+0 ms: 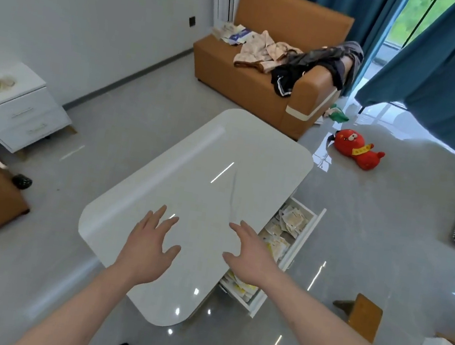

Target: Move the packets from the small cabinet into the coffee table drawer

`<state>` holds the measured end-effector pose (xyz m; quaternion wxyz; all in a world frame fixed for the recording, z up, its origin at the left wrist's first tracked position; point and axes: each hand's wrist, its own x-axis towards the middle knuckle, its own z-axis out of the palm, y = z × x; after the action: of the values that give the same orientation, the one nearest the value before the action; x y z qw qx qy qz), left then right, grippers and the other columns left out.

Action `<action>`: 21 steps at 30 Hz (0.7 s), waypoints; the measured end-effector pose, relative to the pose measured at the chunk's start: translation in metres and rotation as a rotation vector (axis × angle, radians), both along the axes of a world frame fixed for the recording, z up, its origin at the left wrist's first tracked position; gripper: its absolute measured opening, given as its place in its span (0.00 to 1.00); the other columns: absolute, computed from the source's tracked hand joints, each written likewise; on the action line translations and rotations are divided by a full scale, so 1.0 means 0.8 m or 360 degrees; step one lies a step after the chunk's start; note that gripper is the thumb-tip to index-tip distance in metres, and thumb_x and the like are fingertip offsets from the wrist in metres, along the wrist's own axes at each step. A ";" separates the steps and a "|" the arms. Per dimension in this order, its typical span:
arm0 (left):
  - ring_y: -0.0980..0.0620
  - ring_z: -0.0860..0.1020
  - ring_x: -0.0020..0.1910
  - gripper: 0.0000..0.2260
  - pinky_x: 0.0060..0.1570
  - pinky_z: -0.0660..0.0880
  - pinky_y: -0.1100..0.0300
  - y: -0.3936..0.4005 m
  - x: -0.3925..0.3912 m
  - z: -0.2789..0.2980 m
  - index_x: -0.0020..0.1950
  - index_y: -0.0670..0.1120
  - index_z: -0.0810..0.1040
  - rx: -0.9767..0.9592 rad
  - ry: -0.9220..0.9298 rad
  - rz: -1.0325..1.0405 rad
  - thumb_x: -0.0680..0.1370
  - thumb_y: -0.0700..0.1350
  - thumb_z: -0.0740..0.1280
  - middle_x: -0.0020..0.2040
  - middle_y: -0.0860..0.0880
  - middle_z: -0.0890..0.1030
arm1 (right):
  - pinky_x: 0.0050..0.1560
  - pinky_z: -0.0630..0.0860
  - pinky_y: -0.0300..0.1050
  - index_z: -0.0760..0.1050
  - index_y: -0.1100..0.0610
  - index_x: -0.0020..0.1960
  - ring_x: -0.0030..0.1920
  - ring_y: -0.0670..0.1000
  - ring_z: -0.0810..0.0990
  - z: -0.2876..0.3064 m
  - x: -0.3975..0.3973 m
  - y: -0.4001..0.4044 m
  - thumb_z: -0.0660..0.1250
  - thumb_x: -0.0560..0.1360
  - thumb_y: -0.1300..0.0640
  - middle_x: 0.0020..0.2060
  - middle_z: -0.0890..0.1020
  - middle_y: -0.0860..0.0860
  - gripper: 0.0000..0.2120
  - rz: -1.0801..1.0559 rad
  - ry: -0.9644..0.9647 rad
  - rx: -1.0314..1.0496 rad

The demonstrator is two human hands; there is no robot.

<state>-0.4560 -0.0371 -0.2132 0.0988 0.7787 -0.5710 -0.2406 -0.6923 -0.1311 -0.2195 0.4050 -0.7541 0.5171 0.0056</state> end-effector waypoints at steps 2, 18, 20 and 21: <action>0.47 0.48 0.82 0.29 0.79 0.52 0.51 0.008 0.036 0.010 0.79 0.56 0.61 -0.0054 -0.0028 0.0048 0.80 0.55 0.66 0.83 0.54 0.50 | 0.78 0.52 0.45 0.54 0.49 0.82 0.81 0.53 0.51 0.009 0.039 0.001 0.66 0.79 0.50 0.82 0.51 0.50 0.36 0.0069 0.0007 -0.0024; 0.44 0.53 0.81 0.29 0.78 0.53 0.49 0.121 0.458 0.066 0.78 0.56 0.64 -0.0053 -0.0275 0.0165 0.78 0.59 0.67 0.82 0.49 0.54 | 0.79 0.54 0.48 0.53 0.47 0.82 0.82 0.52 0.49 0.055 0.449 0.074 0.65 0.80 0.48 0.82 0.49 0.47 0.35 0.0208 -0.0087 -0.0071; 0.45 0.52 0.81 0.29 0.79 0.53 0.49 0.115 0.493 0.076 0.78 0.57 0.63 -0.0080 -0.0256 0.0178 0.79 0.59 0.66 0.82 0.50 0.53 | 0.79 0.54 0.48 0.53 0.47 0.82 0.82 0.51 0.49 0.065 0.485 0.072 0.65 0.80 0.48 0.82 0.49 0.47 0.35 0.0239 -0.0112 -0.0081; 0.45 0.52 0.81 0.29 0.79 0.53 0.50 0.110 0.509 0.080 0.79 0.57 0.62 -0.0090 -0.0246 0.0185 0.79 0.59 0.66 0.82 0.50 0.53 | 0.79 0.55 0.47 0.53 0.47 0.82 0.82 0.51 0.50 0.069 0.502 0.067 0.65 0.80 0.48 0.82 0.49 0.47 0.35 0.0247 -0.0125 -0.0087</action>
<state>-0.0485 0.0505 -0.1491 0.0902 0.8237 -0.5373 -0.1573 -0.2908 -0.0774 -0.1644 0.4026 -0.8023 0.4407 -0.0069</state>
